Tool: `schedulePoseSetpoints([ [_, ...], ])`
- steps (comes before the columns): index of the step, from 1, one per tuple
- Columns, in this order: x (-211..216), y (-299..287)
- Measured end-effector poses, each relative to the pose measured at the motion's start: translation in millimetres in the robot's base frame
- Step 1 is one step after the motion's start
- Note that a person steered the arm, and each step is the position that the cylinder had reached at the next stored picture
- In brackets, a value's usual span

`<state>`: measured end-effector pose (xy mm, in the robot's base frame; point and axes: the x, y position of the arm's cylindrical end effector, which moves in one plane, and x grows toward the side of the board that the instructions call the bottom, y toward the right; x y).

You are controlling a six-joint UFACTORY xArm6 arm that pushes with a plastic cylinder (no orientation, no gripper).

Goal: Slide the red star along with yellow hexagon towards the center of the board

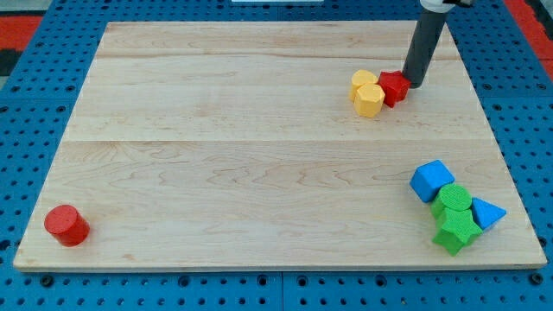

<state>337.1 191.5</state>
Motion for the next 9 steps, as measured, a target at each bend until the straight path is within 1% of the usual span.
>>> schedulePoseSetpoints([
  [3, 18.5, -13.3],
  [5, 21.9, -38.5],
  [7, 36.4, -56.1],
  [9, 40.2, -87.8],
])
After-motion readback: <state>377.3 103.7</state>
